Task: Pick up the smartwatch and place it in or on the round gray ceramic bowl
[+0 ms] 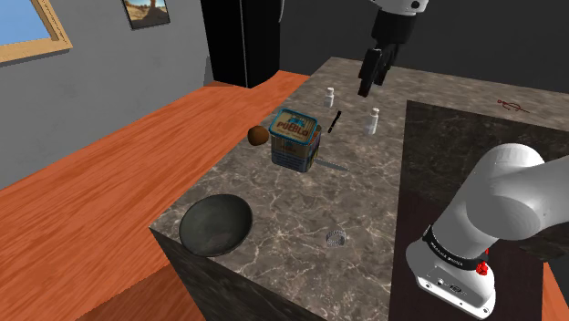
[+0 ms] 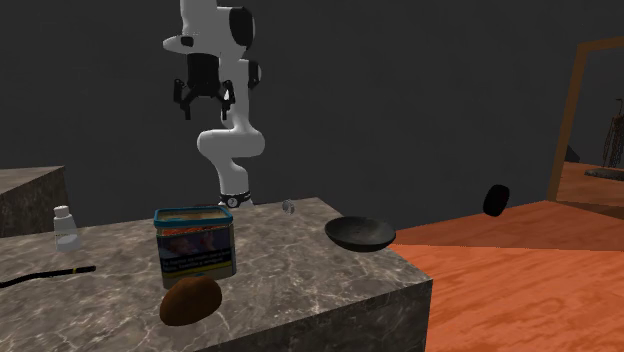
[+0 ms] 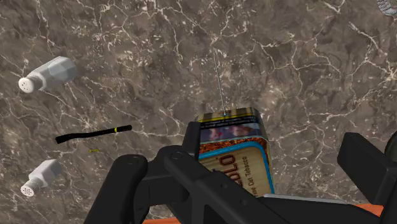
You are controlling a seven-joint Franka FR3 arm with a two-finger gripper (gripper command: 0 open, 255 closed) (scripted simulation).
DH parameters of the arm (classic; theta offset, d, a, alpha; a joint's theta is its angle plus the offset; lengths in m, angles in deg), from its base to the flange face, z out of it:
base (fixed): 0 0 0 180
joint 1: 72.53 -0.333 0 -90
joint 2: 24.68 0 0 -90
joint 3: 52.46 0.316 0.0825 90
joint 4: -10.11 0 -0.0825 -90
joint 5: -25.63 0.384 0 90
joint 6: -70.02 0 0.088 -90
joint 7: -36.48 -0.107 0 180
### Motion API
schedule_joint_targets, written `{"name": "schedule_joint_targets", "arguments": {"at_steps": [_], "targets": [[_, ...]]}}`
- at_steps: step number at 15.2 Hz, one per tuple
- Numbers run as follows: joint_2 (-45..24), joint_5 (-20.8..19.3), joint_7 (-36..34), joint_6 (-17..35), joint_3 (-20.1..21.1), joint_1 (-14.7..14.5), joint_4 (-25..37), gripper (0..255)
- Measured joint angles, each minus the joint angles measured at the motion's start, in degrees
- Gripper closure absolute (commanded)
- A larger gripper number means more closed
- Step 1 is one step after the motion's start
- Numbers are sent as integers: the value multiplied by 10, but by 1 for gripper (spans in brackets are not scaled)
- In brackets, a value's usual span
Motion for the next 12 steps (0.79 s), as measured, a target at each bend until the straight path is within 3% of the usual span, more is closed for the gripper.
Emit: {"name": "schedule_joint_targets", "arguments": {"at_steps": [2, 12], "targets": [[7, 3, -6, 4, 4, 0, -10, 0], [116, 87, -132, 93, 89, -28, -199, 0]]}}
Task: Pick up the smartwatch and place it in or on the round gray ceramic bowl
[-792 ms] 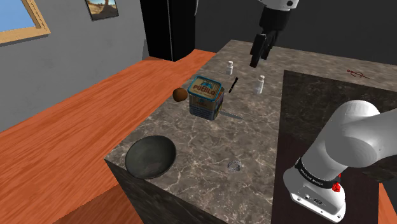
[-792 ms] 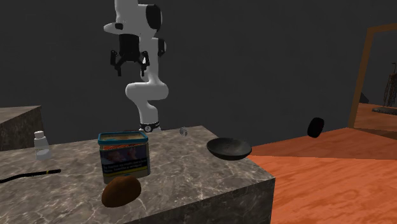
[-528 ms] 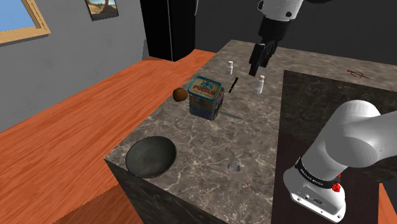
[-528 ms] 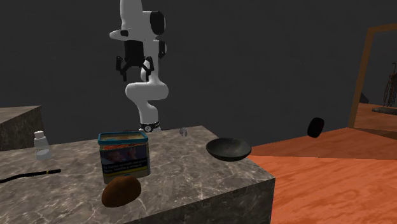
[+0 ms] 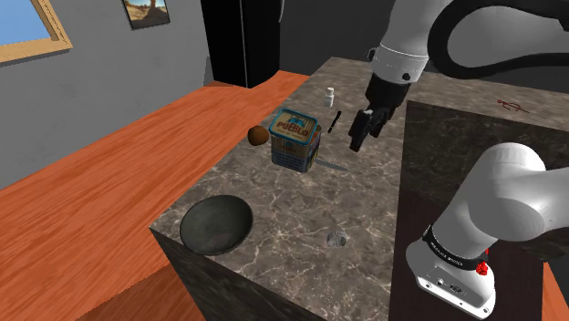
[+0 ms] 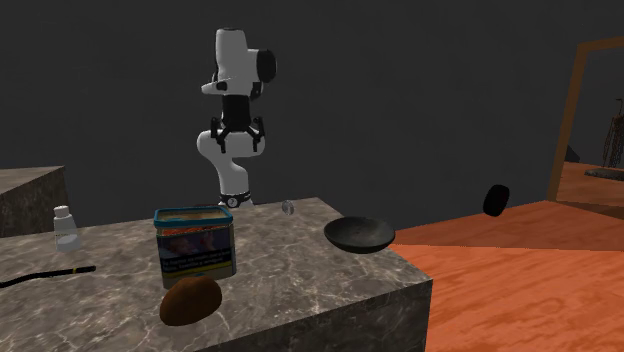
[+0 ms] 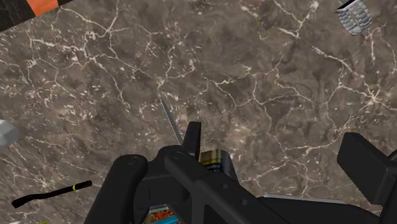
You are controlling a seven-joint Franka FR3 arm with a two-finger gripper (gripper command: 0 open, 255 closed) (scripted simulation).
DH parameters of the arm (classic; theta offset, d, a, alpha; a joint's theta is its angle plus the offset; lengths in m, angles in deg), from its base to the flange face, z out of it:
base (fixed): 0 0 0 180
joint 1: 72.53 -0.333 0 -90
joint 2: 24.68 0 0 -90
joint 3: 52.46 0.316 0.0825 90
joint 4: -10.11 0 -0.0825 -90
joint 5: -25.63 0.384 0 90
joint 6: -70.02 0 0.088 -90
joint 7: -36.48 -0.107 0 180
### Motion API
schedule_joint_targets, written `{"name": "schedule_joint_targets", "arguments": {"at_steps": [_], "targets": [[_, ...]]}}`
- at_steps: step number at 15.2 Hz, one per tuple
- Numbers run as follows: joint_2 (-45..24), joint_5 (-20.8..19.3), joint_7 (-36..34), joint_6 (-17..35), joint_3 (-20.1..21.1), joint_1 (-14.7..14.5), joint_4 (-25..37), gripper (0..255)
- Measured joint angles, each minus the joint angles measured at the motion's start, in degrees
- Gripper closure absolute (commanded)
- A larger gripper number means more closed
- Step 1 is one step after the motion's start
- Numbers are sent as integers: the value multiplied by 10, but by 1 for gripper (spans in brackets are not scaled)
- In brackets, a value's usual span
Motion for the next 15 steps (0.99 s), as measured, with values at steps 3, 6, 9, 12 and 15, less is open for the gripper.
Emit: {"name": "schedule_joint_targets", "arguments": {"at_steps": [3, 6, 9, 12, 15], "targets": [[20, 36, -44, 28, 35, -17, -43, 0], [35, 81, -94, 67, 81, -45, -92, 0], [34, 128, -145, 107, 129, -74, -124, 0], [19, 176, -192, 153, 177, -102, -150, 0], [-27, 230, -246, 216, 239, -128, -157, 0]]}}
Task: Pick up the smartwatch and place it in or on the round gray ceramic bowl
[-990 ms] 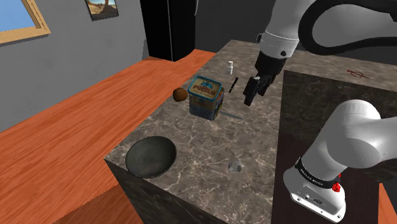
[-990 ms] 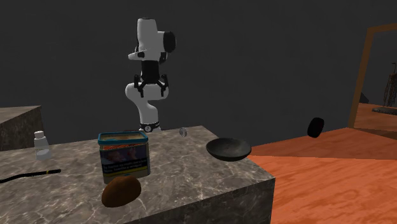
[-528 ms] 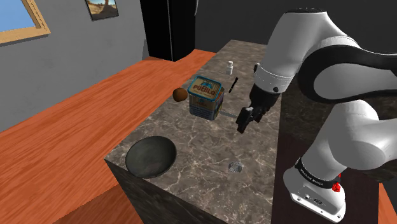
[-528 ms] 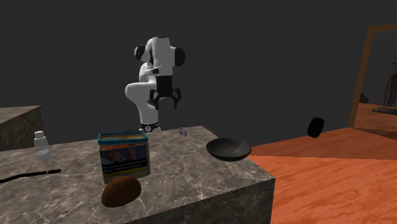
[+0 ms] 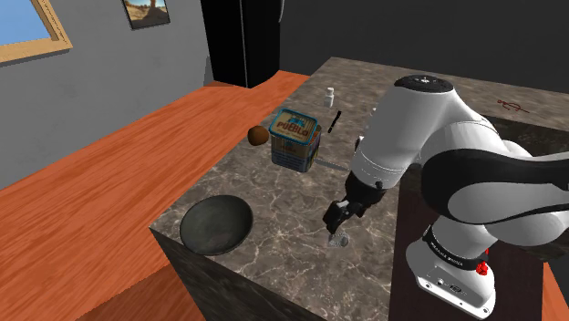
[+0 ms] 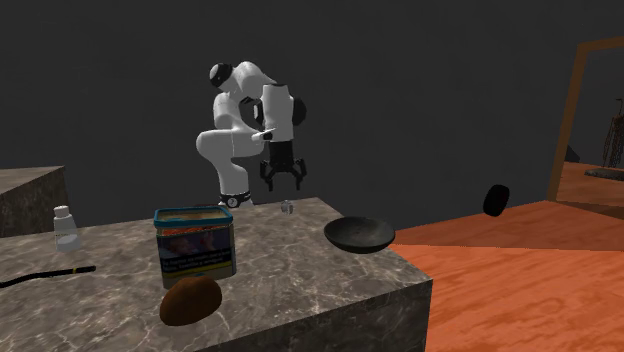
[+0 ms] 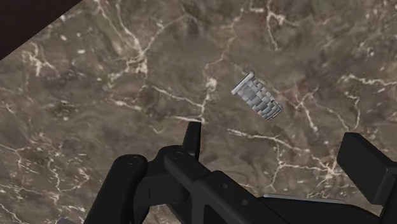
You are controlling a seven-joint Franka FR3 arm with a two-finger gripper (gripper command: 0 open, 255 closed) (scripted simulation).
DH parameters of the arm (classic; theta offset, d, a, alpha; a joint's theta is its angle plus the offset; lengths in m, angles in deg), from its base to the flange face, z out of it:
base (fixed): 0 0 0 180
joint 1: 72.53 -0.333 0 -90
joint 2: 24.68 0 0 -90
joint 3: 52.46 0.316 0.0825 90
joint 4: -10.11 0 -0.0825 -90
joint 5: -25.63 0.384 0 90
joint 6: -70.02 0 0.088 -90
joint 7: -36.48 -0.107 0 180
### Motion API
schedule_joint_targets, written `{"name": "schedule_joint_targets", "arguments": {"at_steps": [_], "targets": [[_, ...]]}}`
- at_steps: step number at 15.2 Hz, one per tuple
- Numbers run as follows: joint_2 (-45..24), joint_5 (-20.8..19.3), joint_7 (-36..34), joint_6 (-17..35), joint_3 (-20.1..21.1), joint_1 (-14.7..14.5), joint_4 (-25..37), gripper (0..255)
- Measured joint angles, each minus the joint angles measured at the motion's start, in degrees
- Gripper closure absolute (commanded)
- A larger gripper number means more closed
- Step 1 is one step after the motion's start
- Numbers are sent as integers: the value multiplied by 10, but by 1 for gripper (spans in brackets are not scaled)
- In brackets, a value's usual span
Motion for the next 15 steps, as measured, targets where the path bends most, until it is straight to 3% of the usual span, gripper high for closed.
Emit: {"name": "schedule_joint_targets", "arguments": {"at_steps": [9, 15], "targets": [[-97, 57, -9, 126, 59, -7, -26, 0], [-105, 60, -9, 135, 63, -7, -27, 0]]}}
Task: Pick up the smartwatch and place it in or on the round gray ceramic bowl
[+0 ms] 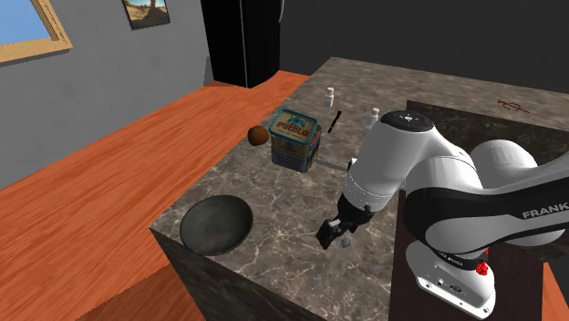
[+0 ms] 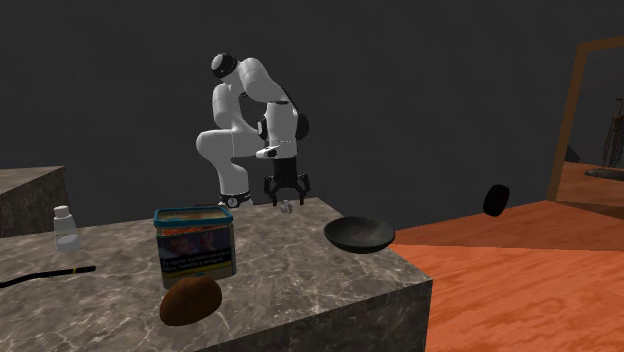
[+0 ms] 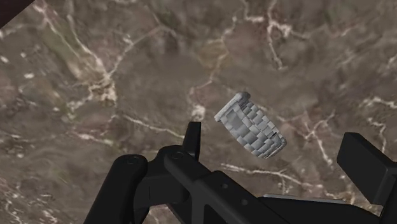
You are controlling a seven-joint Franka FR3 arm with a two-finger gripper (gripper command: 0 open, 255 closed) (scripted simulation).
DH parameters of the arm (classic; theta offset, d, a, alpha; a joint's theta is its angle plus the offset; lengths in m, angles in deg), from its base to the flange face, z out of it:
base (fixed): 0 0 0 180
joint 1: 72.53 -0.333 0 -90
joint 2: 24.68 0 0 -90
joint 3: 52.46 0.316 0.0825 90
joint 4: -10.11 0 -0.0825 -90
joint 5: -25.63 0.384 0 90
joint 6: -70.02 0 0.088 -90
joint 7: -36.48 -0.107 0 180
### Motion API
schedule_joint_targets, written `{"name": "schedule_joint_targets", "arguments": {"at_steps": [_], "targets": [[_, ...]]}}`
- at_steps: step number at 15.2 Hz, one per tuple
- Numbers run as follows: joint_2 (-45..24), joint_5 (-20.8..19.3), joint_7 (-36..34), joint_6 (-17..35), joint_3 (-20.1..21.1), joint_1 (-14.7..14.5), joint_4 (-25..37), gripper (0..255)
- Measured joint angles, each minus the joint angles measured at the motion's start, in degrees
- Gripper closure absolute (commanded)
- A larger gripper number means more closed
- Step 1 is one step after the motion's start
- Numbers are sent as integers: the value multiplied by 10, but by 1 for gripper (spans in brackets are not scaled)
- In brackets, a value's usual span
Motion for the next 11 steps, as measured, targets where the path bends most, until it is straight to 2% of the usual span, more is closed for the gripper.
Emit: {"name": "schedule_joint_targets", "arguments": {"at_steps": [1, 11], "targets": [[0, 0, 0, 0, 0, 0, 0, 255], [0, 0, 0, 0, 0, 0, 0, 255]]}}
